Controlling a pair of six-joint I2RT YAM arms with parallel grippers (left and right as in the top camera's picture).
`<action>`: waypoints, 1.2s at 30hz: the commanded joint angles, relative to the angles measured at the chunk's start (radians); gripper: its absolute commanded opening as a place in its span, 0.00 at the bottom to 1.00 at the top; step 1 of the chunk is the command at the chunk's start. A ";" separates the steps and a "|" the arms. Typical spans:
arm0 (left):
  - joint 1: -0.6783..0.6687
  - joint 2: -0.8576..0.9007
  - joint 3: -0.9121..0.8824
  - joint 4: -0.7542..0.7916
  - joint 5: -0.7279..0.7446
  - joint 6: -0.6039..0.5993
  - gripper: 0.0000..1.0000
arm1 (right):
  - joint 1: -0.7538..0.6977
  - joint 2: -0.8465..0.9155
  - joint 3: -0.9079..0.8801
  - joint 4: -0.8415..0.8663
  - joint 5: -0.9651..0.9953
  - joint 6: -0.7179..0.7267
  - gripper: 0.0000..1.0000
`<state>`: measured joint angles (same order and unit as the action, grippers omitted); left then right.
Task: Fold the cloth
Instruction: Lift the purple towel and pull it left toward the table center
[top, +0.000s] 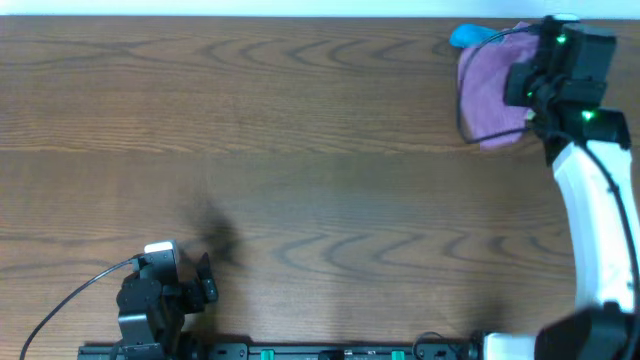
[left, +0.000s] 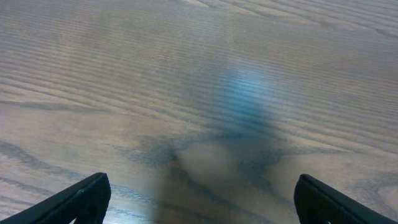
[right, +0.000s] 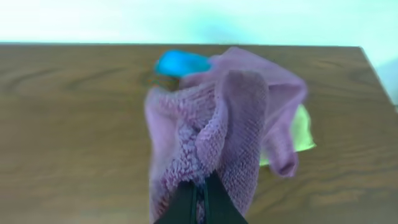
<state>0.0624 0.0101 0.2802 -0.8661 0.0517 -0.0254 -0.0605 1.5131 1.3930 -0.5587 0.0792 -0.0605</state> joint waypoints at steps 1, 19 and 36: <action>-0.004 -0.006 -0.032 -0.042 -0.026 0.011 0.95 | 0.087 -0.080 0.013 -0.063 -0.020 -0.016 0.01; -0.004 -0.006 -0.032 -0.042 -0.049 0.011 0.95 | 0.699 -0.213 0.013 -0.328 -0.158 0.127 0.01; -0.004 -0.006 -0.032 -0.041 -0.047 0.011 0.95 | 0.621 0.136 0.015 -0.053 0.294 0.022 0.40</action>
<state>0.0624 0.0101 0.2798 -0.8658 0.0441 -0.0257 0.6323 1.5658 1.3952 -0.6834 0.0937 -0.0051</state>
